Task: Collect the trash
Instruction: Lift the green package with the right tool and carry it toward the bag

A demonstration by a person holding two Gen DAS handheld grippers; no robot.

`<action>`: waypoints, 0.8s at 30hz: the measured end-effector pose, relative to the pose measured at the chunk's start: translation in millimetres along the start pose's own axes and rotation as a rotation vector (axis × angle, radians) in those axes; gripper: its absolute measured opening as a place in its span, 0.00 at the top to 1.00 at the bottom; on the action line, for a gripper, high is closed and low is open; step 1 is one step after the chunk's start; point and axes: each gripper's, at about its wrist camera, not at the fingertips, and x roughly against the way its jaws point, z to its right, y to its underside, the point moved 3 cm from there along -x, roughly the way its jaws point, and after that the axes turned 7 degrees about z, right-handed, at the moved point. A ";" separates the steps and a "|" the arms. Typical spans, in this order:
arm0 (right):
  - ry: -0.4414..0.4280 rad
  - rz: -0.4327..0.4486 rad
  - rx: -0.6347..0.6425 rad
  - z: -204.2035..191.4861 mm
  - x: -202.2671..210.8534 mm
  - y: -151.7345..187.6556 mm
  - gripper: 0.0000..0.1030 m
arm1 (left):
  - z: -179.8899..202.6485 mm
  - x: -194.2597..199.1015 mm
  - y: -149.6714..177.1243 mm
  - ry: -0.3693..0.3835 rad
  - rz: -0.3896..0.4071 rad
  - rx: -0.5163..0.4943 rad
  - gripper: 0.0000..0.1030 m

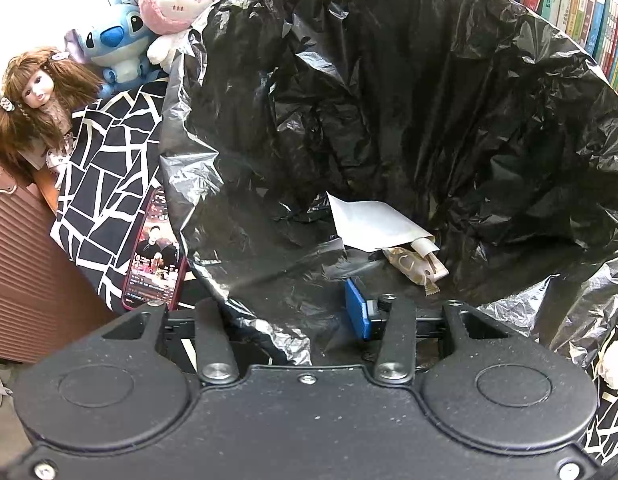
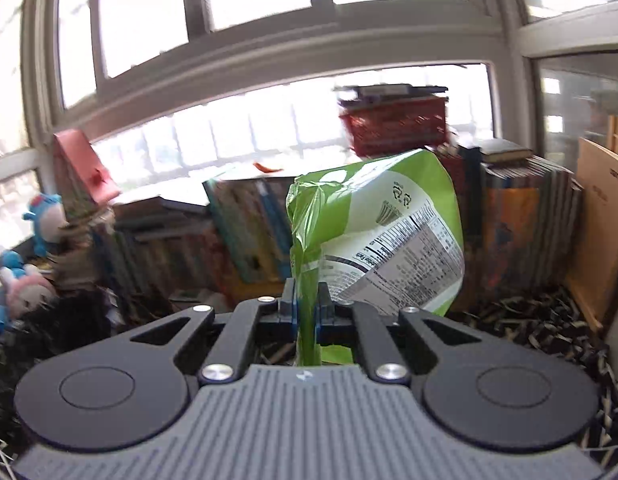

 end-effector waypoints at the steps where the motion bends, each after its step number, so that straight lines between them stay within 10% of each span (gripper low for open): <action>1: -0.034 0.013 -0.003 -6.4 1.3 -6.6 0.89 | -0.4 0.1 0.1 0.000 0.001 0.001 0.59; 14: -0.553 0.068 -0.140 -119.0 -0.9 -79.8 0.89 | -1.4 0.0 -1.3 0.010 -0.001 0.015 0.59; 24: -0.818 -0.220 -0.296 -181.3 -57.4 -56.2 0.88 | -3.1 0.2 -0.4 0.019 0.002 0.021 0.58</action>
